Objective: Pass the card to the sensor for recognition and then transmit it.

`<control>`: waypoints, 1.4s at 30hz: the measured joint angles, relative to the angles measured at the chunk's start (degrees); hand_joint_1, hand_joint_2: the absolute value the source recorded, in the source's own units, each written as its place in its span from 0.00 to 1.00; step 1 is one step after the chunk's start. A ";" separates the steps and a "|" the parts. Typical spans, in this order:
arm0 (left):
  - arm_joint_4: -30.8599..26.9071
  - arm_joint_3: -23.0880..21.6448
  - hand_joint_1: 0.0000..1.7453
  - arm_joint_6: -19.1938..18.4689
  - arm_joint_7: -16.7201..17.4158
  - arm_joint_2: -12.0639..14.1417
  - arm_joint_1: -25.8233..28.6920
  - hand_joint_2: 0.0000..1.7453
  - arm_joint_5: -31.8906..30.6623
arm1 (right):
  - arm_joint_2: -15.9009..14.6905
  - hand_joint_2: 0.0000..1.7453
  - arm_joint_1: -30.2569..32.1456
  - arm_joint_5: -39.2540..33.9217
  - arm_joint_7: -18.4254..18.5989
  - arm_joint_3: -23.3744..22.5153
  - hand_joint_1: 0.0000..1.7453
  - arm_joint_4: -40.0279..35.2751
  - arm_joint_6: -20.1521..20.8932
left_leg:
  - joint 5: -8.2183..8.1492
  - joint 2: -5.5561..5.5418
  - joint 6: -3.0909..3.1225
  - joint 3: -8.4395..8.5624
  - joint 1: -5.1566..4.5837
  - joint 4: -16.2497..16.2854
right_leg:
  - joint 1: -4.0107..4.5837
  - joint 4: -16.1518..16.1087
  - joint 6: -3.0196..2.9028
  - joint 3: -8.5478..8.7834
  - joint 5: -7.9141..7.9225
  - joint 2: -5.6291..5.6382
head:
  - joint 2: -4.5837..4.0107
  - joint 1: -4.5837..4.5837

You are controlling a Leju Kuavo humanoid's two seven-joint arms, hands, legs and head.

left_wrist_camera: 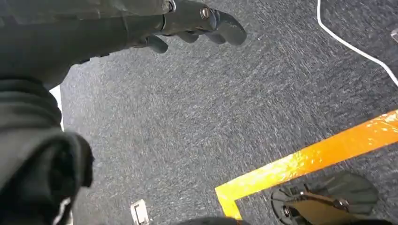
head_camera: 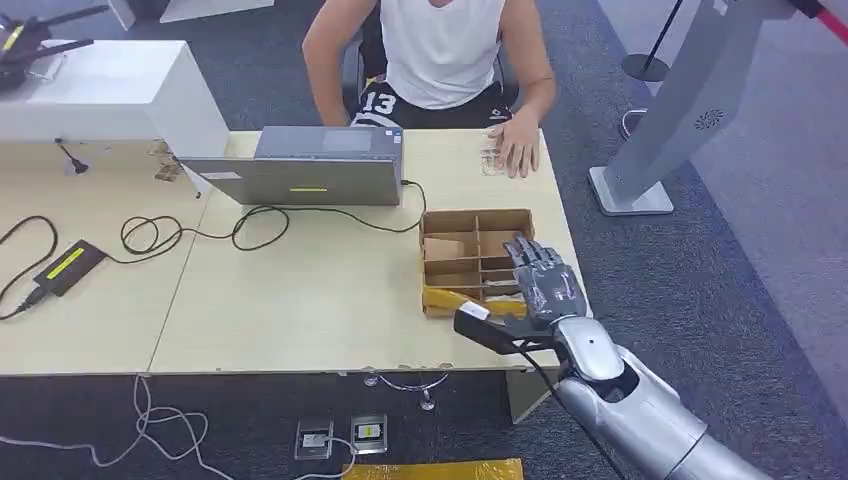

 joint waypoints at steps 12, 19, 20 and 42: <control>0.00 0.00 0.00 0.06 0.00 -0.11 0.00 0.00 -0.26 | 0.24 1.00 0.00 -0.26 -0.24 0.00 1.00 1.22 -0.37 | 0.00 0.00 0.00 0.00 0.00 0.00 | -0.01 0.00 0.00 0.00 0.00 -0.01 | 0.00 0.00; 0.00 0.00 0.00 0.15 0.00 -0.11 0.01 0.00 -0.48 | 0.33 1.00 0.00 -0.52 -0.26 0.00 1.00 1.84 -0.44 | 0.00 0.00 0.00 0.00 0.00 0.00 | 0.00 0.00 0.00 0.00 0.00 0.00 | -0.02 0.00; 0.00 0.00 0.00 0.15 0.00 -0.11 0.01 0.00 -0.50 | 0.37 1.00 0.00 -0.52 -0.26 0.00 1.00 1.97 -0.44 | 0.00 0.00 0.00 0.00 0.00 0.00 | -0.01 0.00 0.00 0.00 0.00 0.00 | 0.00 0.00; 0.00 0.00 0.00 -0.13 0.11 -0.11 0.01 0.00 -1.29 | 0.83 1.00 -0.42 -1.01 -0.31 -0.02 1.00 3.52 -1.90 | 0.00 0.00 0.00 0.02 0.00 0.00 | -0.01 0.00 0.00 0.01 0.00 0.00 | 0.00 0.00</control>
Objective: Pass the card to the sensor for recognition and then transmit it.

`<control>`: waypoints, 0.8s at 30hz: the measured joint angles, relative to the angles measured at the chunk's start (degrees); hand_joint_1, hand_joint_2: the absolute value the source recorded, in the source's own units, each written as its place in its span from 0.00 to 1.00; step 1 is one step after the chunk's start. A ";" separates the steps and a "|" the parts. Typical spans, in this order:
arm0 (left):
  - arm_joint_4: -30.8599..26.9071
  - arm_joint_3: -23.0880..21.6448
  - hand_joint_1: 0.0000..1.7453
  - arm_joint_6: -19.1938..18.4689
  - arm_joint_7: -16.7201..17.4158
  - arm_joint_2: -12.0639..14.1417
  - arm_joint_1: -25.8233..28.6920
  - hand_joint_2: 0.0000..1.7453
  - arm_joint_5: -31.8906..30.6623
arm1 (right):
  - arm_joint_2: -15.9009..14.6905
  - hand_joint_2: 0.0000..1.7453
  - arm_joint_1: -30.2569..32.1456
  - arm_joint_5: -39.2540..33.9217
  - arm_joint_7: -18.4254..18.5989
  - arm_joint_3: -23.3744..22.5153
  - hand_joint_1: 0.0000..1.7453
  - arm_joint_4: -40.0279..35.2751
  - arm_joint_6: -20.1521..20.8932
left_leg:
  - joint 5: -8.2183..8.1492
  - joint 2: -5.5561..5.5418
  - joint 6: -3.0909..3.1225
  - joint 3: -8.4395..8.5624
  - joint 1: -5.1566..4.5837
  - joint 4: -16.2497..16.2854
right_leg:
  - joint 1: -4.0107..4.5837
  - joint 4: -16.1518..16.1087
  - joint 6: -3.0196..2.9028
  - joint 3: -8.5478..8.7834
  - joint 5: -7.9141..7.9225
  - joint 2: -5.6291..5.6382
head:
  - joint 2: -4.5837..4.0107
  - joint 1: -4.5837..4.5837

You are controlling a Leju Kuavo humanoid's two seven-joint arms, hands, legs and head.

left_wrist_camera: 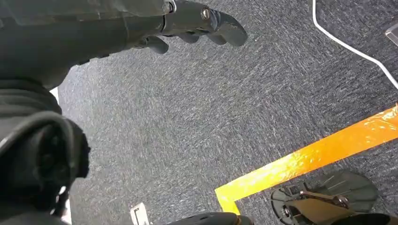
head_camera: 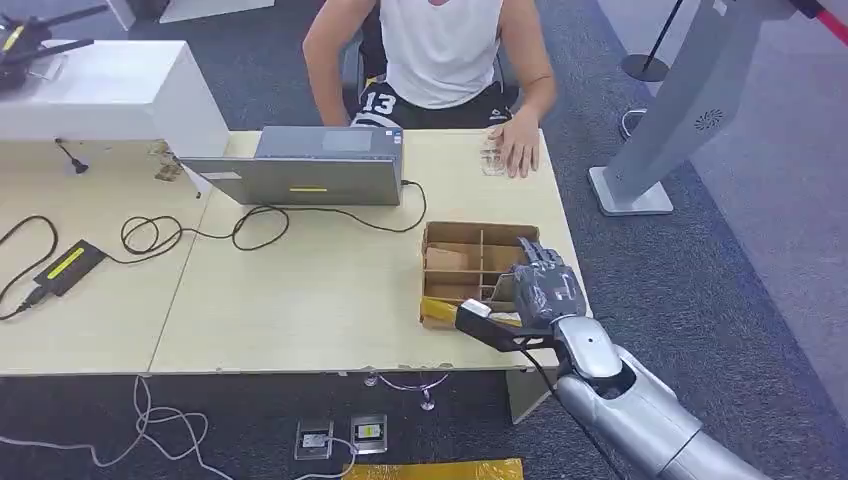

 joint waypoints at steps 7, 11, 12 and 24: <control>0.00 0.00 0.00 -0.13 0.02 0.00 -0.01 0.00 -0.09 | 0.31 1.00 -0.17 0.00 0.07 0.00 1.00 0.66 -0.55 | 0.00 0.00 0.00 0.00 0.00 0.00 | 0.00 0.00 0.00 0.00 0.00 0.00 | -0.02 0.00; 0.00 0.00 0.00 -0.15 0.02 -0.04 -0.01 0.00 -0.15 | 0.55 1.00 -0.22 0.09 -0.02 0.02 1.00 1.07 -1.18 | 0.00 0.00 0.00 0.00 0.00 0.00 | 0.00 0.00 0.00 0.00 0.00 0.00 | -0.02 0.00; 0.00 0.00 0.00 -0.15 0.02 -0.04 -0.01 0.00 -0.15 | 0.59 1.00 -0.23 0.11 -0.02 0.00 1.00 1.18 -1.25 | 0.00 0.00 0.00 0.00 0.00 0.00 | 0.00 0.00 0.00 0.00 0.00 0.00 | 0.00 0.00; 0.00 0.02 0.00 -0.11 0.13 -0.18 -0.02 0.00 -0.35 | 0.76 1.00 -1.13 0.87 -0.02 0.00 1.00 1.84 -2.01 | 0.00 0.00 0.00 0.00 0.00 0.00 | 0.00 0.00 0.00 0.00 0.00 0.00 | 0.00 0.02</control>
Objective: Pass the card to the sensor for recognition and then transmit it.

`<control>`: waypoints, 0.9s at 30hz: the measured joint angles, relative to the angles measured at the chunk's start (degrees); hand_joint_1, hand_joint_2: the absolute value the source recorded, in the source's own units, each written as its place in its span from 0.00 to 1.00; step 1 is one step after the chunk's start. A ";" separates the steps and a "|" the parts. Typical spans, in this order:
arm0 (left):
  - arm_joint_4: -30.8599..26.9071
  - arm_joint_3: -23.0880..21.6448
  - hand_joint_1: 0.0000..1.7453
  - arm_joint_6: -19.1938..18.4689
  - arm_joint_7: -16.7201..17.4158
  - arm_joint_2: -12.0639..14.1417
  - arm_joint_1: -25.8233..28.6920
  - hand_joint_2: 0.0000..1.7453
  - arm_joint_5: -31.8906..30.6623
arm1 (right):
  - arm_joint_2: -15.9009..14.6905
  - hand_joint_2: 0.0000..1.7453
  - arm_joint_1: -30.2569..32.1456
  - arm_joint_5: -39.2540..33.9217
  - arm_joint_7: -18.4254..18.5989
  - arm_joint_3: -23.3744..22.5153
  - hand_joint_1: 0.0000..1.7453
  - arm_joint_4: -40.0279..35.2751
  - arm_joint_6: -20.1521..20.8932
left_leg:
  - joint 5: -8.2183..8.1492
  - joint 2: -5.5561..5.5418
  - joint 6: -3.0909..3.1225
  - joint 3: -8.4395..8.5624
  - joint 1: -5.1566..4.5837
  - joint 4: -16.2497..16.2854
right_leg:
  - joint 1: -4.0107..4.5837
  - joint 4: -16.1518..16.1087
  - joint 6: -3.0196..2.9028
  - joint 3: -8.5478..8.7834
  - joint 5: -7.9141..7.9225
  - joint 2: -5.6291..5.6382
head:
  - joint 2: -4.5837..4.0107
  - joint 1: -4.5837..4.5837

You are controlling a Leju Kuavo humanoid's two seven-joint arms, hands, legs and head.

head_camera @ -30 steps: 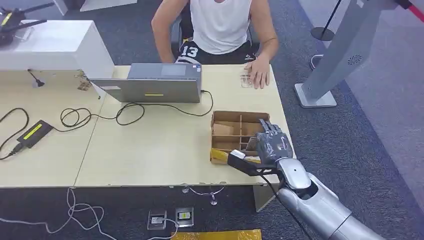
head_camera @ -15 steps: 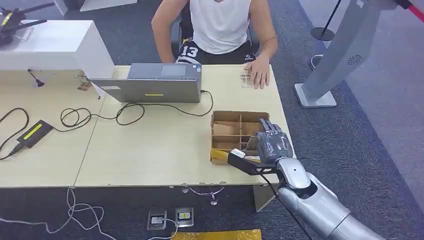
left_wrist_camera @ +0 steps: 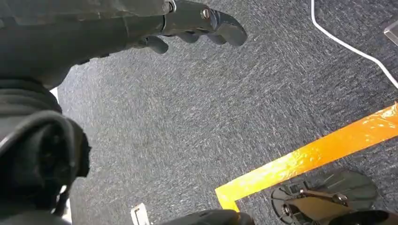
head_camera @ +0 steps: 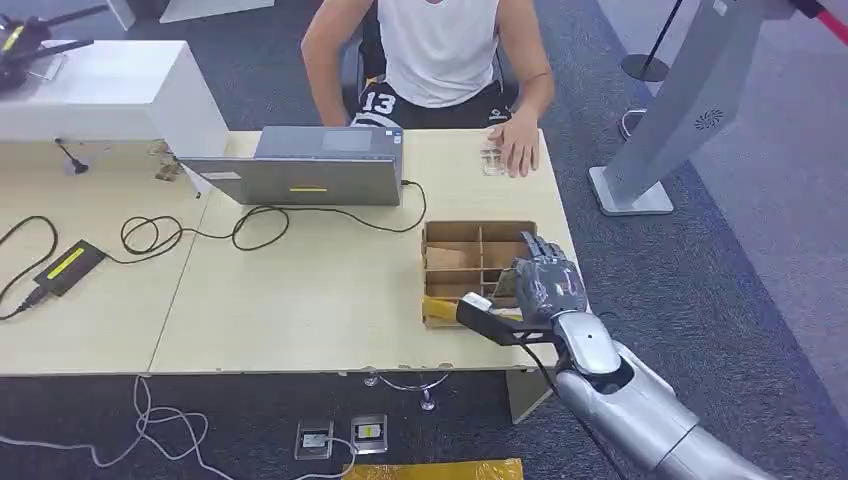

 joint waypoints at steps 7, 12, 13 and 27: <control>0.00 -0.02 0.00 0.11 0.00 -0.02 -0.24 0.00 -1.07 | -1.93 1.00 -11.53 2.45 5.90 -0.44 1.00 -5.88 6.28 | 0.04 0.27 0.00 0.03 -0.04 0.01 | -0.03 0.02 -0.02 -0.13 0.13 0.26 | -0.02 0.00; 0.00 -0.02 0.00 0.00 0.00 -0.31 -0.49 0.00 -1.46 | -3.13 1.00 -13.90 2.03 5.90 -0.61 1.00 -8.37 6.78 | 0.03 0.26 0.00 0.03 -0.02 0.01 | -0.02 0.02 -0.03 -0.09 0.13 0.27 | -0.02 -0.02; 0.00 0.00 0.00 -0.02 0.00 -0.31 -0.57 0.00 -1.49 | -3.32 1.00 -14.06 2.03 5.92 -0.61 1.00 -8.77 6.64 | 0.03 0.25 0.00 0.03 -0.02 0.01 | -0.01 0.02 -0.03 -0.09 0.12 0.26 | -0.02 -0.02; 0.00 0.00 0.00 -0.28 0.00 -0.44 -0.71 0.00 -1.81 | -4.02 1.00 -14.79 2.05 5.92 -0.61 1.00 -10.03 6.03 | 0.03 0.26 0.00 0.03 -0.01 0.01 | -0.01 0.02 -0.03 -0.09 0.12 0.26 | -0.02 -0.02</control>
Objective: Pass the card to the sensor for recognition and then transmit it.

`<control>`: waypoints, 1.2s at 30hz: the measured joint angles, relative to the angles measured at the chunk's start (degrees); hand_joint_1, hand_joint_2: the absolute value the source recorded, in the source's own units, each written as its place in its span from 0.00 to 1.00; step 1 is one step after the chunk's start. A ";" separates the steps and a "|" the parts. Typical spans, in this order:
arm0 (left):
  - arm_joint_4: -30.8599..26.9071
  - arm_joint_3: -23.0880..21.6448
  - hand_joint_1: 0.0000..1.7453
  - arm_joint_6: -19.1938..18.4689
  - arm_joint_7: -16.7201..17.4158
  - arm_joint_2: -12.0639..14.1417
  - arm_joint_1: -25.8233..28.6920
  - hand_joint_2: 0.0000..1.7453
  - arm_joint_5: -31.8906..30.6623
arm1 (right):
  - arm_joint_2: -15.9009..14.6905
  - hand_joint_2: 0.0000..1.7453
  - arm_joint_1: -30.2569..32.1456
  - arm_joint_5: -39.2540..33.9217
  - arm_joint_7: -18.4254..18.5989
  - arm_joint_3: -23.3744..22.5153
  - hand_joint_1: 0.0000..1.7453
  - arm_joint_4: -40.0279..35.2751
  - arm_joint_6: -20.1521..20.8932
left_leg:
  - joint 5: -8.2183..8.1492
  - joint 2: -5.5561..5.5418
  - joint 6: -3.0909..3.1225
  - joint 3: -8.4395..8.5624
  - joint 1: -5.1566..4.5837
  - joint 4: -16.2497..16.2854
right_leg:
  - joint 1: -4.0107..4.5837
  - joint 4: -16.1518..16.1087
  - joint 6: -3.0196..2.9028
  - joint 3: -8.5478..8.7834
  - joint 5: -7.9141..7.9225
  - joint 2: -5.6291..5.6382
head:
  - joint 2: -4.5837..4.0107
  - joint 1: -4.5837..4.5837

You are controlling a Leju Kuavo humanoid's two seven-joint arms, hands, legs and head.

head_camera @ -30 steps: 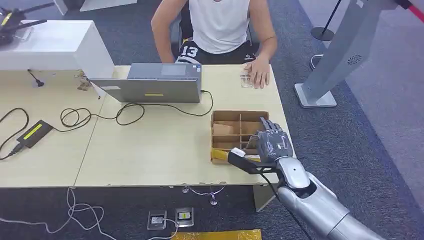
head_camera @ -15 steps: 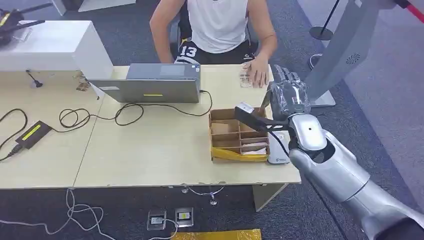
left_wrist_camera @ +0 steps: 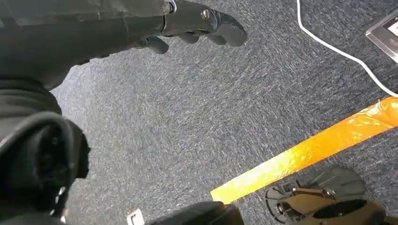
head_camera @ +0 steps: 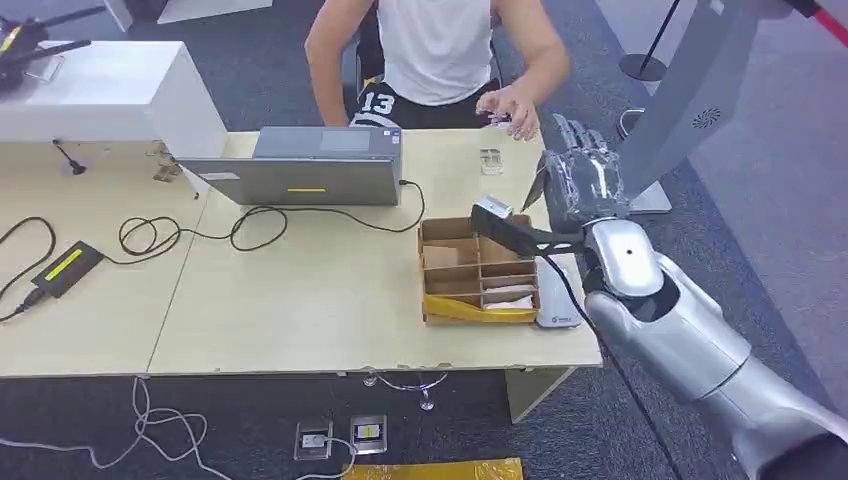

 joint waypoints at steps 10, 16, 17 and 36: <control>0.00 -0.02 0.00 -1.60 0.83 -0.02 -0.49 0.00 -1.53 | 0.04 1.00 -3.44 -0.06 0.31 0.61 1.00 1.18 3.87 | 0.00 -0.02 0.00 -0.08 0.00 -0.01 | 0.00 0.01 0.00 -0.01 0.00 -0.03 | 0.02 0.00; 0.00 -0.02 0.00 -2.12 0.92 0.02 -1.06 0.00 -2.21 | 1.73 1.00 -7.47 -2.34 -1.03 2.31 1.00 8.52 2.73 | 0.04 -0.08 0.03 -0.11 0.00 -0.01 | 0.00 0.01 0.00 -0.01 0.00 -0.13 | 0.00 0.00; 0.00 -0.02 0.00 -2.12 0.92 0.02 -1.16 0.00 -2.25 | 2.12 1.00 -8.05 -2.45 -0.98 2.62 1.00 9.82 2.47 | 0.04 -0.08 0.03 -0.11 0.00 0.00 | 0.00 0.02 0.00 -0.01 0.00 -0.13 | 0.02 -0.02; 0.00 -0.02 0.00 -2.73 1.51 0.46 -1.30 0.00 -2.67 | 7.69 1.00 -14.08 -6.03 0.41 6.64 0.44 25.99 -5.40 | 0.04 -0.14 0.02 -0.13 0.01 0.00 | 0.01 0.02 0.00 -0.03 0.00 -0.20 | 0.00 0.00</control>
